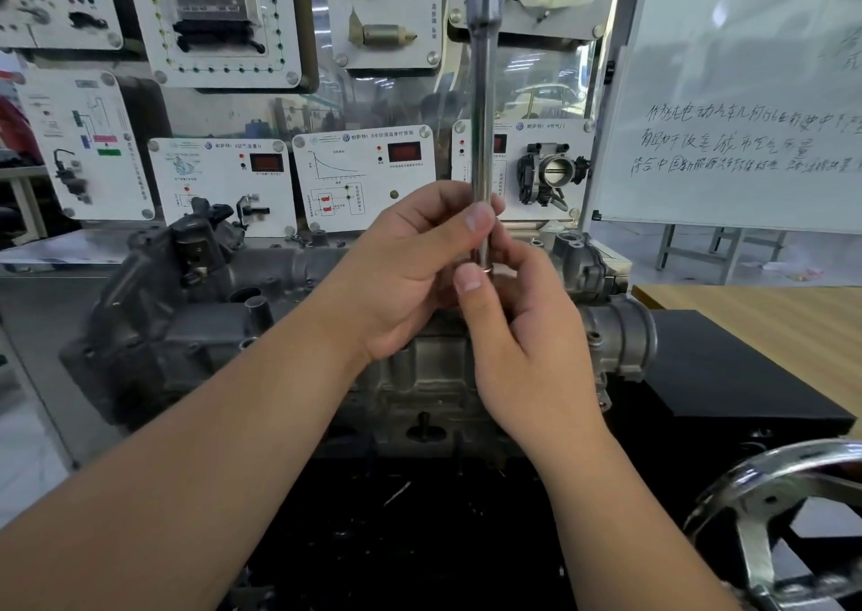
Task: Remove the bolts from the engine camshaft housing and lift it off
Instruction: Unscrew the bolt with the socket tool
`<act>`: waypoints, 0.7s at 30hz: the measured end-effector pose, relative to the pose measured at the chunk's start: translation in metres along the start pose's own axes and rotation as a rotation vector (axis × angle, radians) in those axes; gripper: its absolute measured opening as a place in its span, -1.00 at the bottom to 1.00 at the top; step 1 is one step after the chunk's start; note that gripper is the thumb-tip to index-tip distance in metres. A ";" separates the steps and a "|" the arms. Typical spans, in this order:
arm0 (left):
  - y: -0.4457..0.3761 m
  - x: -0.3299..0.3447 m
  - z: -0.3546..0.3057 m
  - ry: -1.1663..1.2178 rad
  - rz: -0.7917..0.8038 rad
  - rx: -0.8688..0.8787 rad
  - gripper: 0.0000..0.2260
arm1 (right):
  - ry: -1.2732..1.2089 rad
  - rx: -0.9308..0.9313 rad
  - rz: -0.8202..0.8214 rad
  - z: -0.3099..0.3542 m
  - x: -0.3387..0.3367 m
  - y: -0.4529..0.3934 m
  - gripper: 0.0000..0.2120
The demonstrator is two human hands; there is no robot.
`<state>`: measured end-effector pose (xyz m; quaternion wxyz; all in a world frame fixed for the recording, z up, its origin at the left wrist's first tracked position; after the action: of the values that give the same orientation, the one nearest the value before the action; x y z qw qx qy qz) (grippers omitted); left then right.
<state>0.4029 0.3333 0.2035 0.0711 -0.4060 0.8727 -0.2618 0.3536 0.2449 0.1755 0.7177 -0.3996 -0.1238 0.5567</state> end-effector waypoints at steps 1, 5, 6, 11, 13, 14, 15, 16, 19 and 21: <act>0.000 0.000 -0.001 0.025 0.015 0.016 -0.92 | 0.007 -0.011 -0.010 0.000 -0.001 0.000 -0.72; -0.001 -0.003 -0.004 0.048 0.029 0.054 -0.70 | 0.061 -0.071 -0.058 0.007 -0.006 0.001 -0.70; -0.001 -0.003 -0.003 0.031 0.033 0.051 -0.71 | 0.065 -0.065 -0.054 0.006 -0.005 0.001 -0.68; -0.001 -0.003 0.002 -0.025 0.021 -0.008 -0.80 | 0.077 -0.047 0.002 0.005 -0.002 -0.001 -0.71; -0.001 -0.001 0.001 -0.029 0.009 -0.014 -0.75 | 0.036 -0.045 0.013 0.004 -0.001 -0.001 -0.71; -0.001 -0.001 0.001 -0.021 0.005 -0.009 -0.76 | 0.016 -0.035 0.010 0.002 -0.001 -0.001 -0.69; -0.001 -0.001 0.001 -0.005 -0.003 -0.001 -0.79 | -0.006 -0.024 0.001 0.000 -0.002 -0.001 -0.67; -0.001 -0.001 0.000 0.016 -0.004 0.007 -0.83 | -0.033 -0.015 -0.010 -0.001 -0.003 0.000 -0.67; -0.002 -0.002 -0.001 0.054 0.022 0.046 -0.83 | -0.016 -0.061 -0.039 0.003 -0.006 0.000 -0.82; -0.002 -0.001 -0.001 0.051 0.030 0.047 -0.76 | 0.002 -0.075 -0.039 0.003 -0.006 0.000 -0.84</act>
<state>0.4047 0.3339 0.2053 0.0624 -0.3842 0.8738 -0.2914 0.3495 0.2412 0.1788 0.7130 -0.4244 -0.1514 0.5373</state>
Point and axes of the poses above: each hand's wrist, its own y-axis away from the middle knuckle, its own x-axis out of the palm, z = x × y, the point moved 10 cm from there along -y, towards the middle knuckle, and after that the axes turned 5 degrees about z, right-handed, at the moved point
